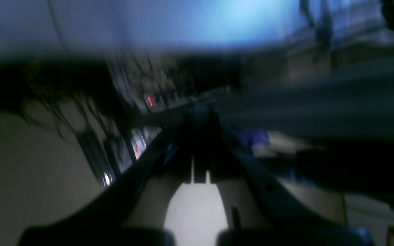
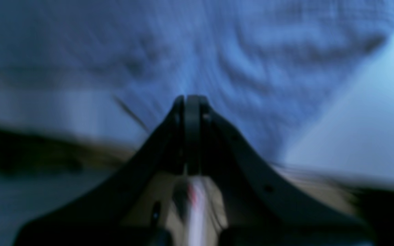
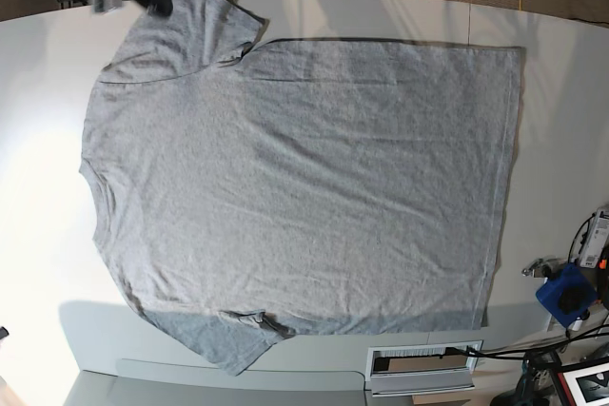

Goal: Fold the T-shirt properly
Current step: 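Move the right gripper toward the shirt's shoulder corner by the collar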

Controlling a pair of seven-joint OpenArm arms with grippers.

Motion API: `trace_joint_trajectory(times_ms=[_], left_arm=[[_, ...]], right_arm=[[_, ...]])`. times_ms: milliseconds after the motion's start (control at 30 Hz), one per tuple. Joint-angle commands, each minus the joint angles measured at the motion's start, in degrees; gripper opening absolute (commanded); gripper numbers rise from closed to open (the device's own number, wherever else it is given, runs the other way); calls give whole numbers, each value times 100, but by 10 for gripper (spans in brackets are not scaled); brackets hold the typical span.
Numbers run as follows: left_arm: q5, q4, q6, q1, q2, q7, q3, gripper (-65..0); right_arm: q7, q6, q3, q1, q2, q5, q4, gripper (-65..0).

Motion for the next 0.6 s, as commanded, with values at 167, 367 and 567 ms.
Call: trace_joint_trajectory(times_ms=[167,367,567], left_arm=[[-146,61,-84,-455,739,317,-442,-650],[-142,59,-84,-778,789,496,-555,-650],[-144,57,-84,-903,763,520,-557,-650]], right_arm=[[-741,372,920,769,-256,1550,87,-650],[-1008,361,1683,1353,-527,2124,28,-650],[-1683,376,2337,1692,-817,3574,-940,-650]])
